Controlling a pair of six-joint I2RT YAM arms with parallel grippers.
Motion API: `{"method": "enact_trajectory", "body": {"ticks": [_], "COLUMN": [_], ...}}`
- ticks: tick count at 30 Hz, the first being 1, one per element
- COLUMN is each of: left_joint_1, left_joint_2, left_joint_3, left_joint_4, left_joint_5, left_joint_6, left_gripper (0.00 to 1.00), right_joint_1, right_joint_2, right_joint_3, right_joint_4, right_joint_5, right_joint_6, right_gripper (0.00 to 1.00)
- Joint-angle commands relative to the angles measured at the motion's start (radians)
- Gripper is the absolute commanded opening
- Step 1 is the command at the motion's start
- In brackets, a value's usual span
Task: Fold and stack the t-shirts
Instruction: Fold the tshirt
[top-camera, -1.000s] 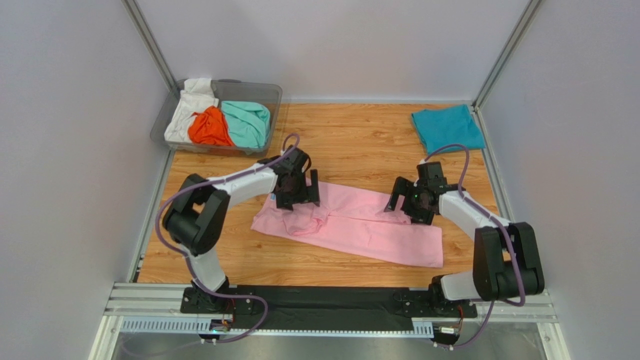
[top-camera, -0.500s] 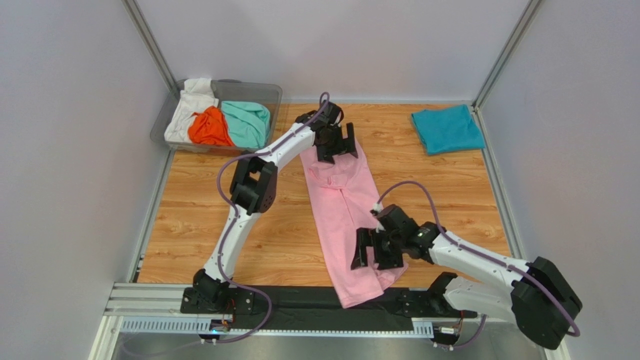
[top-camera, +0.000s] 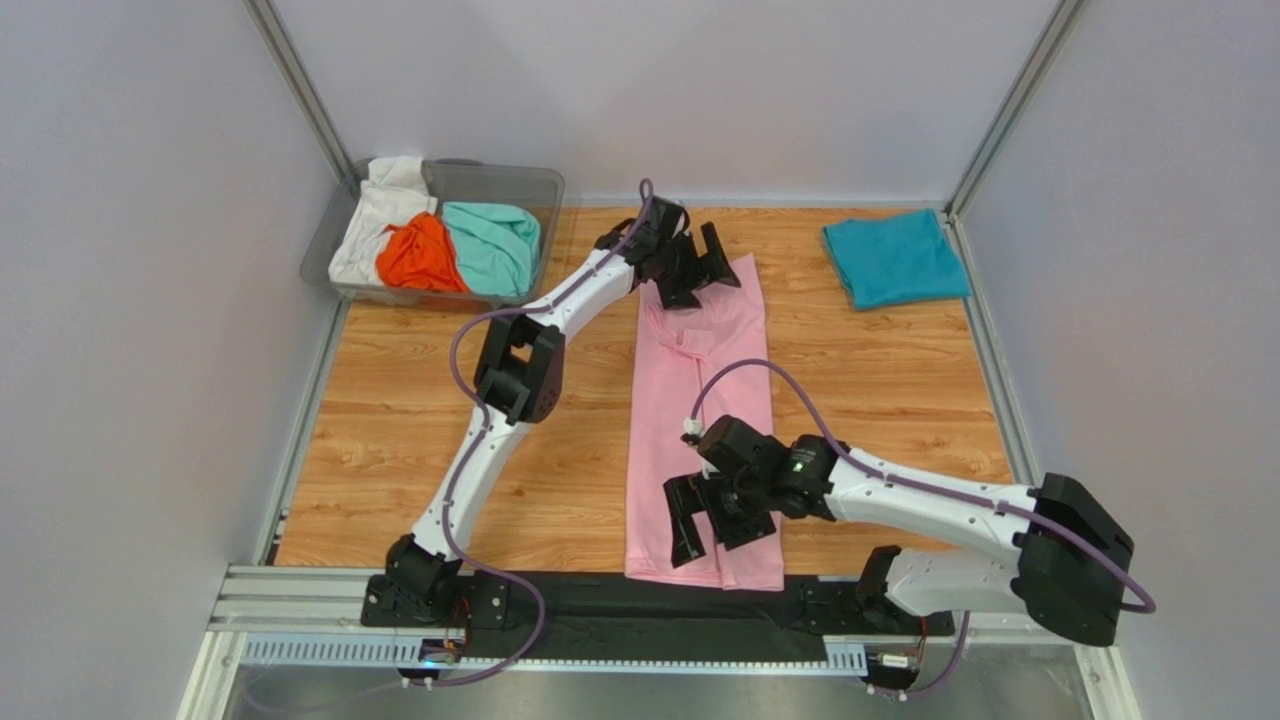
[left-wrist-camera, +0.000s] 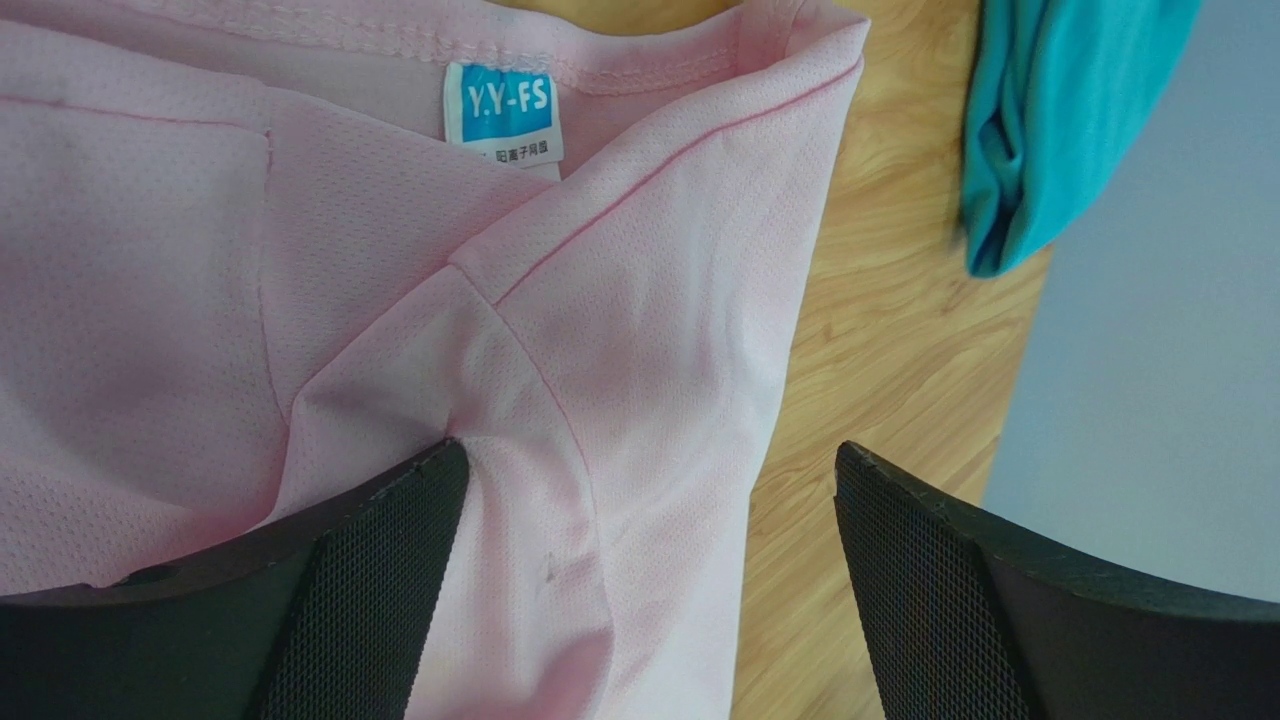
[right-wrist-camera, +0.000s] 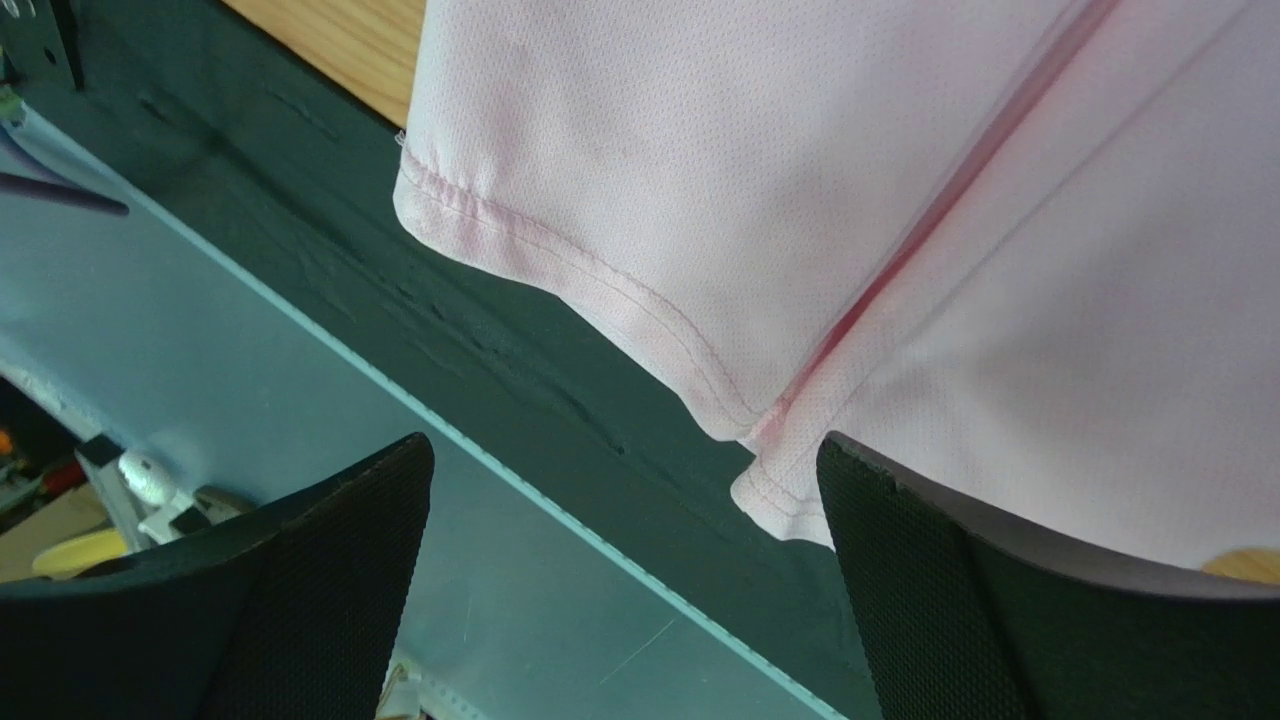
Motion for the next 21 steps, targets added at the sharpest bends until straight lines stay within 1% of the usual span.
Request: {"method": "enact_trajectory", "body": {"ticks": [1,4,8,10,11,13,17,18,19,21], "left_joint_1": [0.021,0.038,0.055,0.058,0.058,0.058,0.058,0.058,0.056,0.055], "left_joint_2": [0.09,0.113,0.151,0.147,0.139,0.101,-0.011,-0.039,-0.094,-0.152], "left_joint_3": [-0.002,0.007,0.082,0.092,0.09,0.092,0.096,0.096,0.095,0.087], "left_joint_4": [0.088,0.143,0.229,0.283,0.333,0.352,0.34,0.332,0.325,0.309], "left_joint_5": [0.016,0.019,0.02,0.045,0.05,0.05,0.043,0.042,0.031,0.004], "left_joint_6": [-0.062,-0.119,-0.168,-0.18,-0.171,-0.143,-0.055,-0.019,0.002,0.056], "left_gripper": [1.0,1.0,1.0,1.0,1.0,1.0,1.0,1.0,1.0,1.0], "right_joint_1": [-0.001,-0.042,-0.131,-0.157,-0.185,-0.208,-0.242,-0.248,-0.252,-0.269], "right_joint_2": [-0.079,-0.124,-0.156,-0.17,-0.178,-0.187,-0.201,-0.199,-0.199,-0.201], "right_joint_3": [0.076,0.084,0.092,0.097,0.098,0.1,0.095,0.098,0.103,0.119], "right_joint_4": [-0.11,-0.133,-0.149,-0.15,-0.153,-0.155,-0.155,-0.156,-0.16,-0.16], "right_joint_5": [0.145,0.184,0.218,0.247,0.253,0.262,0.287,0.32,0.333,0.348], "right_joint_6": [-0.023,-0.011,0.005,-0.001,0.002,0.018,0.025,0.025,0.025,0.028], "right_gripper": [1.0,1.0,1.0,1.0,1.0,1.0,1.0,1.0,1.0,1.0]}}
